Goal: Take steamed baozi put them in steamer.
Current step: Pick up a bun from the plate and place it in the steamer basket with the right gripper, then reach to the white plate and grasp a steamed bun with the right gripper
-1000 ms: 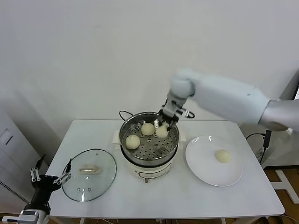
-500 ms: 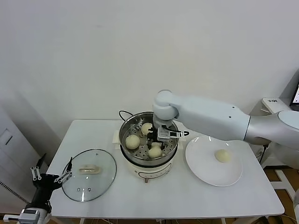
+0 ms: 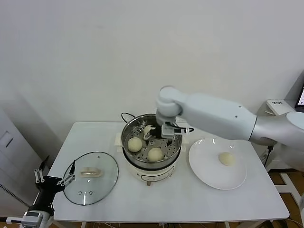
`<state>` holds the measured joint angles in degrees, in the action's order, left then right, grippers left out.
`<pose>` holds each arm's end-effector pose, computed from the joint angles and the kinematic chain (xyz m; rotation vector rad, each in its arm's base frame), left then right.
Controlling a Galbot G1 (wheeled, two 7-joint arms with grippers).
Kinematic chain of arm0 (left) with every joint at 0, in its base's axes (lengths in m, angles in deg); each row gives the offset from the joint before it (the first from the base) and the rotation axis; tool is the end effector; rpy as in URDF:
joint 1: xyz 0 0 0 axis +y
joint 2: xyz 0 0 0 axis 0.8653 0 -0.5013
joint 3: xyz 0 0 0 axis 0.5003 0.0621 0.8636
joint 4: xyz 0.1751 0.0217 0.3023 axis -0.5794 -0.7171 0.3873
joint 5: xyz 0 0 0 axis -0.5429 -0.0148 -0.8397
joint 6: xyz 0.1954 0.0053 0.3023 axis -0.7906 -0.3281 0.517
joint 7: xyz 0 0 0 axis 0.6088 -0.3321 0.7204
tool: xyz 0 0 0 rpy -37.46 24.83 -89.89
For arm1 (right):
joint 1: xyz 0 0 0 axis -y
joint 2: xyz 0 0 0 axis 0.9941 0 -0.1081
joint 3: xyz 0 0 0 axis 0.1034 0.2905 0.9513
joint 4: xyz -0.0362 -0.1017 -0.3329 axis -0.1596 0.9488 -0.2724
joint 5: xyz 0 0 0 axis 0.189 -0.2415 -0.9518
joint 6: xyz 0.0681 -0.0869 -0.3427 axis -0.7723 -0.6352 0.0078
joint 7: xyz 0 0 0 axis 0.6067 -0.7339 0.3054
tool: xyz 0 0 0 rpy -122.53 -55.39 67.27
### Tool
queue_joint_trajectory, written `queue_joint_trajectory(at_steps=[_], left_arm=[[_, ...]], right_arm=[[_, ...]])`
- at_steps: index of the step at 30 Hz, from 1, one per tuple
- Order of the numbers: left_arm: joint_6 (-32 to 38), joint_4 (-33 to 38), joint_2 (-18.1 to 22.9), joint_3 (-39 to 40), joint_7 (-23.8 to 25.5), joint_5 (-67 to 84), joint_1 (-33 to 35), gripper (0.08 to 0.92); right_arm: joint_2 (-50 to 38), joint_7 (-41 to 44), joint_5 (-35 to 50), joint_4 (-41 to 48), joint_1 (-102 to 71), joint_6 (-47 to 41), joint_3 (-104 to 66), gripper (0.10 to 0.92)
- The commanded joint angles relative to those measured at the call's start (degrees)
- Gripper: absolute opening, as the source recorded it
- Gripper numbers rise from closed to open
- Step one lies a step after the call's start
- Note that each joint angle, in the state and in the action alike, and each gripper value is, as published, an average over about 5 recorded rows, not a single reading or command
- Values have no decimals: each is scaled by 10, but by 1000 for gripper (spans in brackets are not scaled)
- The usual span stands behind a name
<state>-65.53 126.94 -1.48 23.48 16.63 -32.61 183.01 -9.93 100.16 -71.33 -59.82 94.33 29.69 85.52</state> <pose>0.1582 0.1191 -0.2748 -0.0567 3.0717 0.5926 0.5424 0.1177 -0.0358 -2.0501 0.3774 -2.3178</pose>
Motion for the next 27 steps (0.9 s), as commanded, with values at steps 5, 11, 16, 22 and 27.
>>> queue_joint_trajectory(at_steps=[5,11,16,22,27], left_arm=[[-2,2,-4,1,-1,0,-3,823],[-6,7,-3,7,-2,-3,-5,823],[-5,7,1,12,-13,-4,-7,823],[-4,8,3,11,-17,-4,0,823],[-4,9,4,11,-16,-9,4,823]], right_arm=[[-79,6,318,221,143,-342,123,823],[-137,18,180,290,53,-313,57,823],[-189,11,83,288,-48,-302,-14,823],[-217,-8,29,275,-187,-294,-115,823],[-213,-18,6,274,-250,-287,-173,823]])
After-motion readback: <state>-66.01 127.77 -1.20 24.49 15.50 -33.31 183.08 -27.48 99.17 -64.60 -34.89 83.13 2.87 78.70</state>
